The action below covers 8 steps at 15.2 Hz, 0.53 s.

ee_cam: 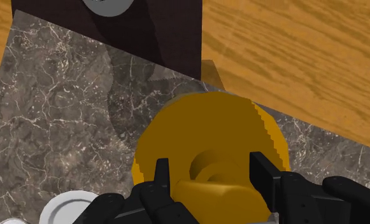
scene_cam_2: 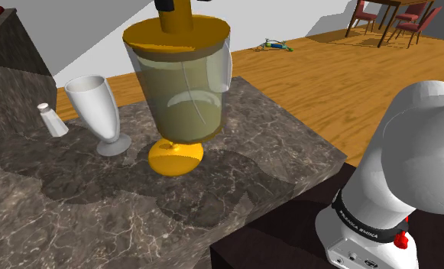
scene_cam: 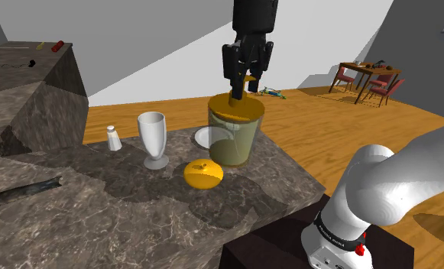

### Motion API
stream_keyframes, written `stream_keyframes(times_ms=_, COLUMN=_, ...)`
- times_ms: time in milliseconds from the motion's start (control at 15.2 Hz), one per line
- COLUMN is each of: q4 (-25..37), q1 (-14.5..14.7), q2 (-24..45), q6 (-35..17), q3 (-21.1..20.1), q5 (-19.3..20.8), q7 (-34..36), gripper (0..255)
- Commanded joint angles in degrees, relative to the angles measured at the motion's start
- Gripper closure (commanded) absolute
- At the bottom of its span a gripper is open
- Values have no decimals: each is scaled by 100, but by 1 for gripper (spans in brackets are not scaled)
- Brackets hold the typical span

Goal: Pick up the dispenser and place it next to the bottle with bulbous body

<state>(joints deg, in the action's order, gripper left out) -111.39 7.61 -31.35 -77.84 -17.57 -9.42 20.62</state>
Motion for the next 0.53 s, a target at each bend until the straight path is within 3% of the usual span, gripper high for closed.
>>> stream_keyframes(times_ms=0, q4=234, q1=-13, q2=77, q6=156, q3=8, q5=20, q7=14, gripper=255)
stream_keyframes(times_ms=462, q4=1039, q1=-50, q2=363, q6=680, q3=11, q5=76, q7=83, gripper=255)
